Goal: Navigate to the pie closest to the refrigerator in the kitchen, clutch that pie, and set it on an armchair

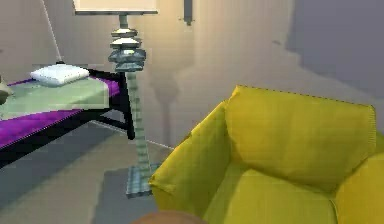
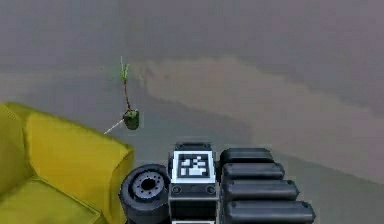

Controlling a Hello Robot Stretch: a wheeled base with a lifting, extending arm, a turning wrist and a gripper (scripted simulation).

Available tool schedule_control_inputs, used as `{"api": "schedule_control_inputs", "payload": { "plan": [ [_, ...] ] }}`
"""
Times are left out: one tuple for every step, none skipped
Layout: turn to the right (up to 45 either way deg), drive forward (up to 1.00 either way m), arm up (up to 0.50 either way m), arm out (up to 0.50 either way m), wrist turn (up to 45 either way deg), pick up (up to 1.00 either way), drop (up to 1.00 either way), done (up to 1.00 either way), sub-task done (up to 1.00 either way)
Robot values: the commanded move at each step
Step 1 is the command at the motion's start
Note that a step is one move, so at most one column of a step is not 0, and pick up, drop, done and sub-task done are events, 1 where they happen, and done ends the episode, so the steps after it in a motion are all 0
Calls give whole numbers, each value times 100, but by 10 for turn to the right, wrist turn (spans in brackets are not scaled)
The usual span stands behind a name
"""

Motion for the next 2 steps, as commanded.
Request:
{"api": "schedule_control_inputs", "payload": {
  "plan": [
    [-330, 0, 0, 0, 0, 0, 0, 0, 0],
    [0, 65, 0, 0, 0, 0, 0, 0, 0]
  ]
}}
